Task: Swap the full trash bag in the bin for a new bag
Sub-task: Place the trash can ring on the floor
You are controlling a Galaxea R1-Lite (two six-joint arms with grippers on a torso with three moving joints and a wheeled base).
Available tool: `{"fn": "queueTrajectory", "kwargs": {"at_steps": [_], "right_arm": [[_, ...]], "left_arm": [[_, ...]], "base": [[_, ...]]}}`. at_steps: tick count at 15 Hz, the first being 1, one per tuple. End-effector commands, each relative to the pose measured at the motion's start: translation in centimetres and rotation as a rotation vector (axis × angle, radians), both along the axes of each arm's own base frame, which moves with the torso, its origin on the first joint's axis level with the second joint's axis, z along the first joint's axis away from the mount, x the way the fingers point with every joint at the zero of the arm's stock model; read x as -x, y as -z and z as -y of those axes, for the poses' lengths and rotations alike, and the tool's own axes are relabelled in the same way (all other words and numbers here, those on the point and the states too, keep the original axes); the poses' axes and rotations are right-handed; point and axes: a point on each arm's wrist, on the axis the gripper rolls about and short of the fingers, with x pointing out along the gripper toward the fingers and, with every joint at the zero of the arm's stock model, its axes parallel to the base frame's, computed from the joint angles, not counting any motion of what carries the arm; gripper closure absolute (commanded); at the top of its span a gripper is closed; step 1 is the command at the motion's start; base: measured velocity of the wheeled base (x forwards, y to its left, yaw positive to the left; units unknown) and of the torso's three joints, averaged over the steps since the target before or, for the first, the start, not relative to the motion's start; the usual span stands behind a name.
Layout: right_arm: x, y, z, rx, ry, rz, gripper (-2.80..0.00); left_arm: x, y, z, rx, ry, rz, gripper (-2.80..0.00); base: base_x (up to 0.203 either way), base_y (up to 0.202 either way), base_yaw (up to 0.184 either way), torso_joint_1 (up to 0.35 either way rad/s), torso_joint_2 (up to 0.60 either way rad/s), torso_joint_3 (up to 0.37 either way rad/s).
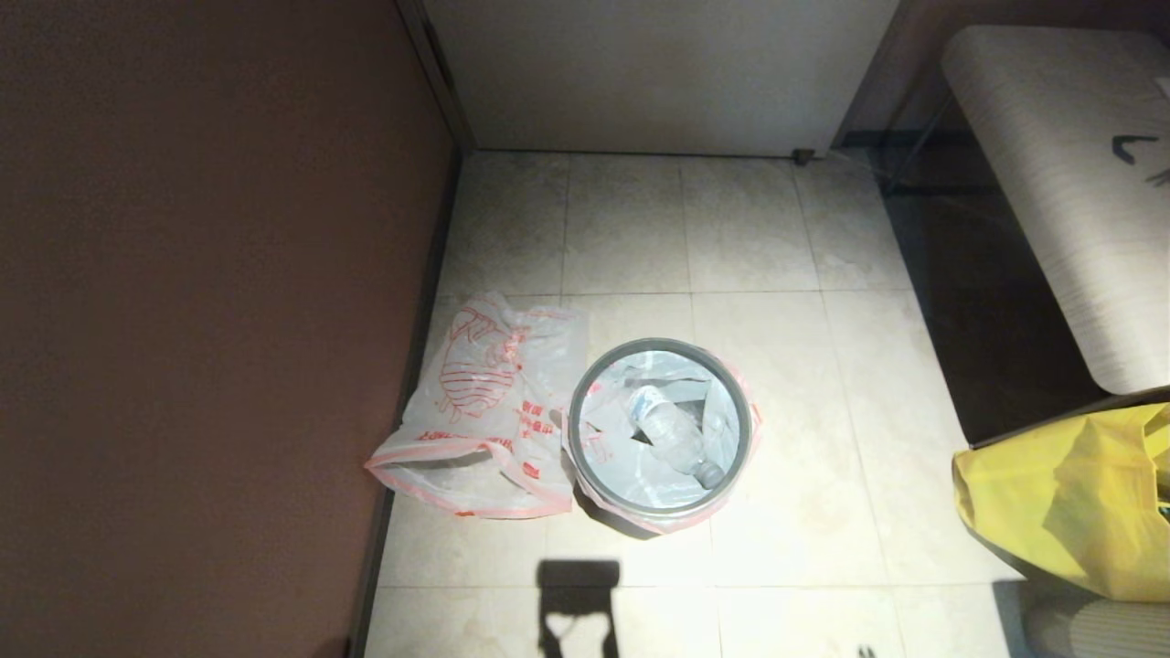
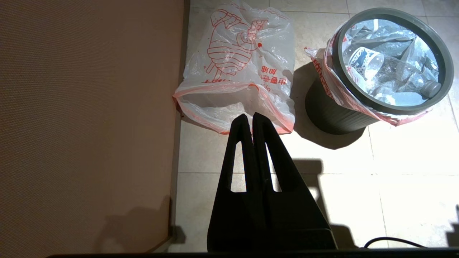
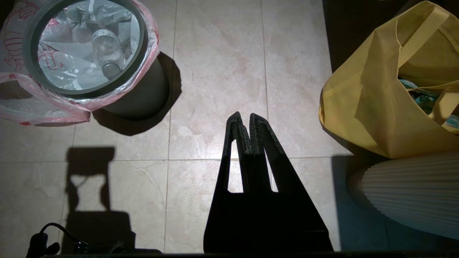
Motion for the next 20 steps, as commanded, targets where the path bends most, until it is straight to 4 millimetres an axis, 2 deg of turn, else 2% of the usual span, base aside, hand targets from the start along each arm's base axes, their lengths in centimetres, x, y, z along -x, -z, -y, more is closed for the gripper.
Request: {"fn": "queueTrajectory", "kwargs": {"at_steps": [1, 13, 17, 20], "right_arm": [[0.0, 0.0, 0.0, -0.002, 0.001, -0.002, 0.0], [0.1, -0.2, 0.0, 0.015, 0.004, -0.017, 0.0], [1.3, -4.2, 0.0, 0.027, 0.002, -0.041, 0.0], [0.9, -7.8, 0.0, 0.034, 0.011, -0.057, 0.0]], "left_arm": [[0.0, 0.0, 0.0, 0.001, 0.0, 0.001, 0.0], [0.0, 0.0, 0.0, 0.001, 0.0, 0.001, 0.0], [0.0, 0.0, 0.0, 0.001, 0.0, -0.001, 0.0], [0.0, 0.0, 0.0, 0.001, 0.0, -0.001, 0.0]], "base": [[0.0, 0.0, 0.0, 0.0, 0.0, 0.0], [0.0, 0.0, 0.0, 0.0, 0.0, 0.0], [0.0, 0.0, 0.0, 0.0, 0.0, 0.0], [0.0, 0.0, 0.0, 0.0, 0.0, 0.0]]}}
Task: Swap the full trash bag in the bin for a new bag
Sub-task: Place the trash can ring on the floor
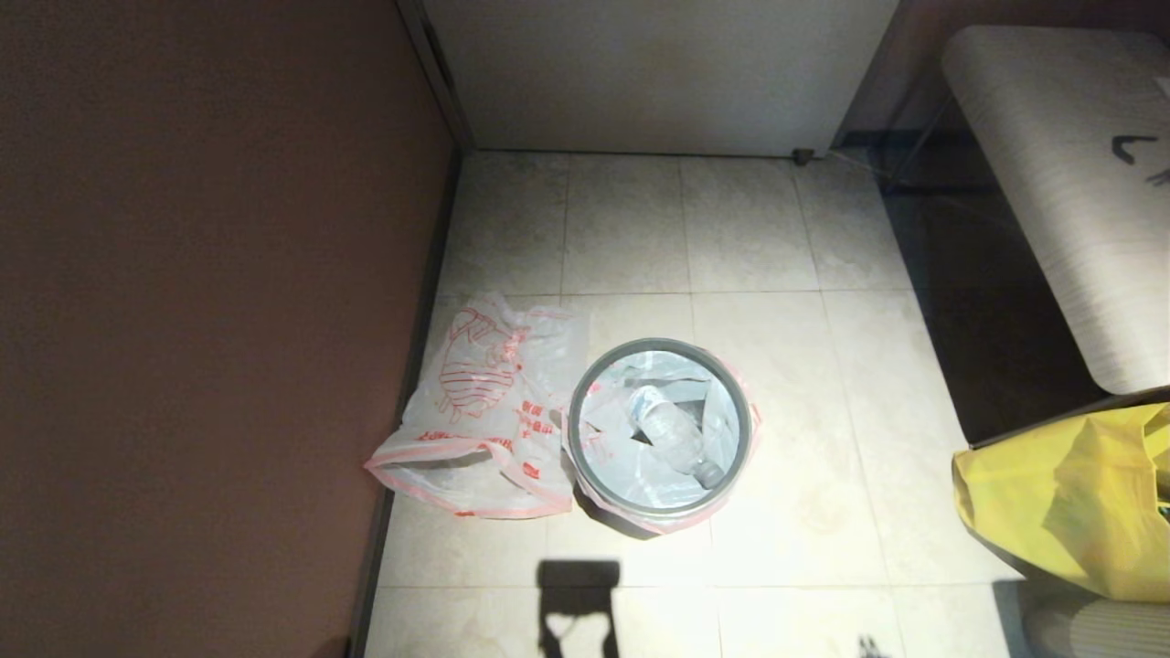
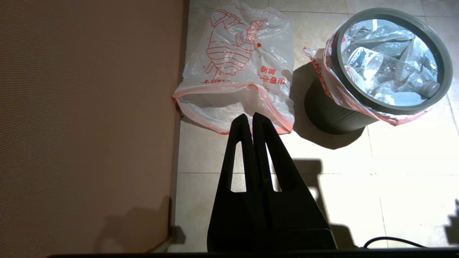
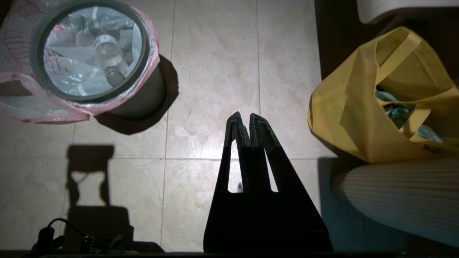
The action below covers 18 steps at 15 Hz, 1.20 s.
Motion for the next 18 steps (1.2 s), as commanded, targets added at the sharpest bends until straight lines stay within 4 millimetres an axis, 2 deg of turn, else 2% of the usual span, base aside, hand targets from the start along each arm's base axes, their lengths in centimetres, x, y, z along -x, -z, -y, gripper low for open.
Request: {"fn": "queueTrajectory", "kwargs": {"at_steps": [1, 3, 5, 10, 13, 18], "right_arm": [[-1.1, -3.3, 0.0, 0.005, 0.004, -0.038, 0.0], [-2.7, -6.2, 0.0, 0.01, 0.006, -0.077, 0.0], [-5.4, -8.7, 0.0, 0.012, 0.006, -0.145, 0.0], [-14.7, -12.7, -0.4, 0.034, 0.02, -0.325, 0.0], [-20.6, -12.7, -1.9, 0.069, -0.022, -0.435, 0.0], [-30.6, -8.5, -6.8, 0.108, -0.115, -0.66, 0.0]], "left_arm": [[0.0, 0.0, 0.0, 0.001, 0.0, 0.002, 0.0], [0.0, 0.0, 0.0, 0.001, 0.0, 0.001, 0.0], [0.0, 0.0, 0.0, 0.001, 0.0, 0.0, 0.0], [0.0, 0.0, 0.0, 0.001, 0.0, 0.001, 0.0], [0.0, 0.0, 0.0, 0.001, 0.0, -0.001, 0.0], [0.0, 0.0, 0.0, 0.001, 0.0, 0.0, 0.0]], "base": [[0.0, 0.0, 0.0, 0.0, 0.0, 0.0], [0.0, 0.0, 0.0, 0.0, 0.0, 0.0], [0.0, 0.0, 0.0, 0.0, 0.0, 0.0], [0.0, 0.0, 0.0, 0.0, 0.0, 0.0], [0.0, 0.0, 0.0, 0.0, 0.0, 0.0], [0.0, 0.0, 0.0, 0.0, 0.0, 0.0]]}}
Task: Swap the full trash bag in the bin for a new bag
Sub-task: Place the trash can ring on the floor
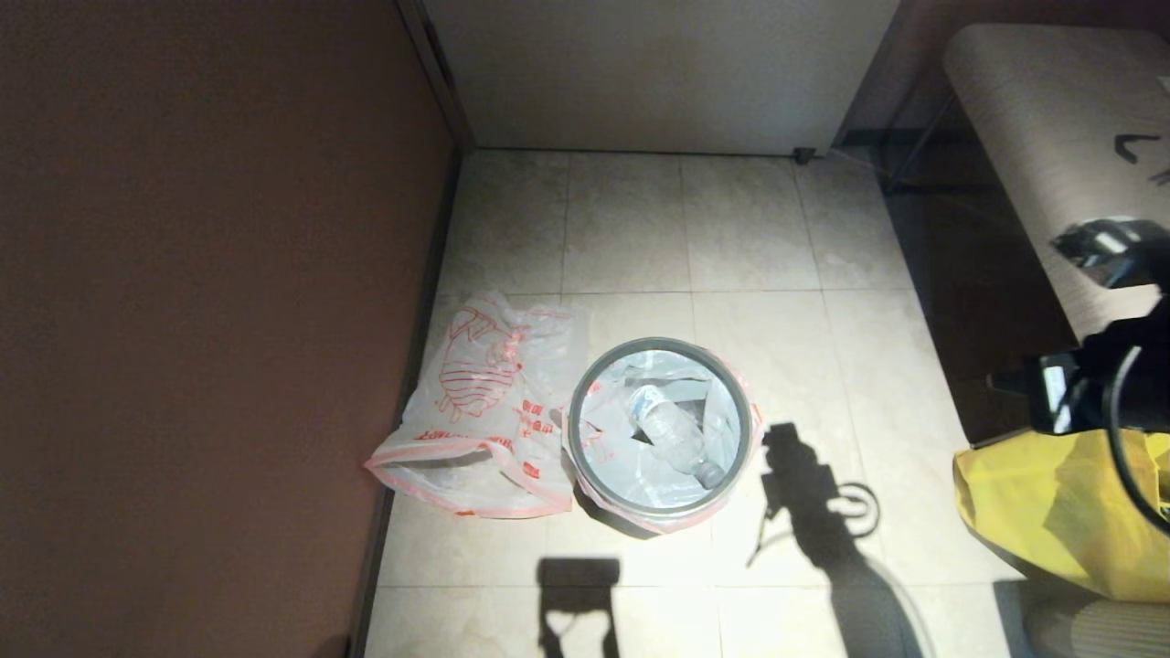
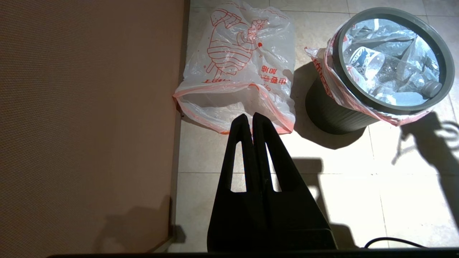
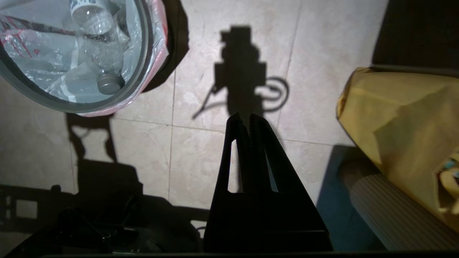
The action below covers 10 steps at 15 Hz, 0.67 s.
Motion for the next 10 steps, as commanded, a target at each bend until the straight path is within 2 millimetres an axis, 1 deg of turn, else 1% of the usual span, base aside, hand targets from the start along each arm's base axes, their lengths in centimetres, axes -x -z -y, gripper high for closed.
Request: {"fn": "queueTrajectory", "kwargs": {"at_steps": [1, 2, 3, 7, 9, 10], "right_arm": [[-6.3, 4.6, -3.0, 0.031, -0.039, -0.176, 0.0], [-7.7, 5.7, -4.0, 0.034, -0.05, -0.208, 0.0], [-8.7, 6.7, -4.8, 0.038, -0.062, -0.237, 0.0], [-11.1, 11.6, -8.3, 0.053, -0.102, -0.358, 0.0], [-12.6, 13.3, -9.7, 0.044, -0.103, -0.377, 0.0], [-13.5, 13.6, -10.3, 0.037, -0.102, -0.371, 0.0]], "left_arm": [[0.0, 0.0, 0.0, 0.001, 0.0, 0.0, 0.0], [0.0, 0.0, 0.0, 0.001, 0.0, 0.001, 0.0], [0.0, 0.0, 0.0, 0.001, 0.0, 0.001, 0.0], [0.0, 0.0, 0.0, 0.001, 0.0, 0.001, 0.0], [0.0, 0.0, 0.0, 0.001, 0.0, 0.001, 0.0], [0.0, 0.0, 0.0, 0.001, 0.0, 0.001, 0.0]], "base": [[0.0, 0.0, 0.0, 0.0, 0.0, 0.0], [0.0, 0.0, 0.0, 0.0, 0.0, 0.0], [0.0, 0.0, 0.0, 0.0, 0.0, 0.0], [0.0, 0.0, 0.0, 0.0, 0.0, 0.0], [0.0, 0.0, 0.0, 0.0, 0.0, 0.0], [0.0, 0.0, 0.0, 0.0, 0.0, 0.0]]}}
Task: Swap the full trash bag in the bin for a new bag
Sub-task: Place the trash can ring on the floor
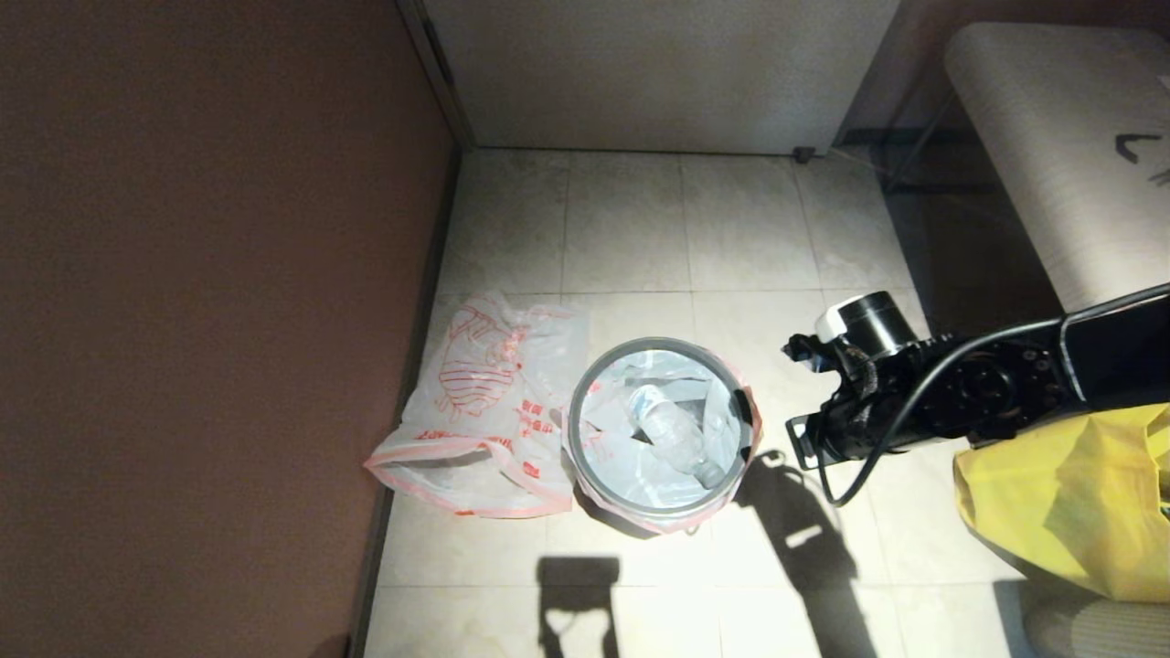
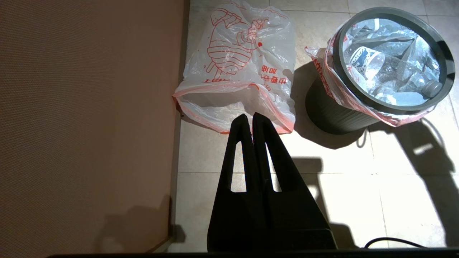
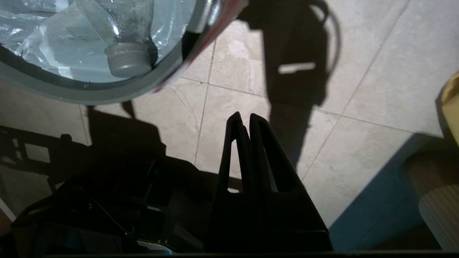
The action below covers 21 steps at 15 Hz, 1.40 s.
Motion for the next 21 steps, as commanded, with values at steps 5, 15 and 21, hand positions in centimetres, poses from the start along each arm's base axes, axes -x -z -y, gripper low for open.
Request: {"fn": "queueTrajectory", "kwargs": {"at_steps": [5, 15, 21], "right_arm": [[-4.2, 1.8, -2.7, -0.011, -0.01, 0.017, 0.0], [-4.9, 1.3, -5.2, 0.098, 0.041, 0.105, -2.8], [-6.4, 2.0, -6.1, 0.093, 0.046, 0.129, -2.8]], "left_arm": [[0.0, 0.0, 0.0, 0.0, 0.0, 0.001, 0.0], [0.0, 0.0, 0.0, 0.0, 0.0, 0.001, 0.0], [0.0, 0.0, 0.0, 0.0, 0.0, 0.0, 0.0]], "base": [[0.0, 0.0, 0.0, 0.0, 0.0, 0.0], [0.0, 0.0, 0.0, 0.0, 0.0, 0.0], [0.0, 0.0, 0.0, 0.0, 0.0, 0.0]]}}
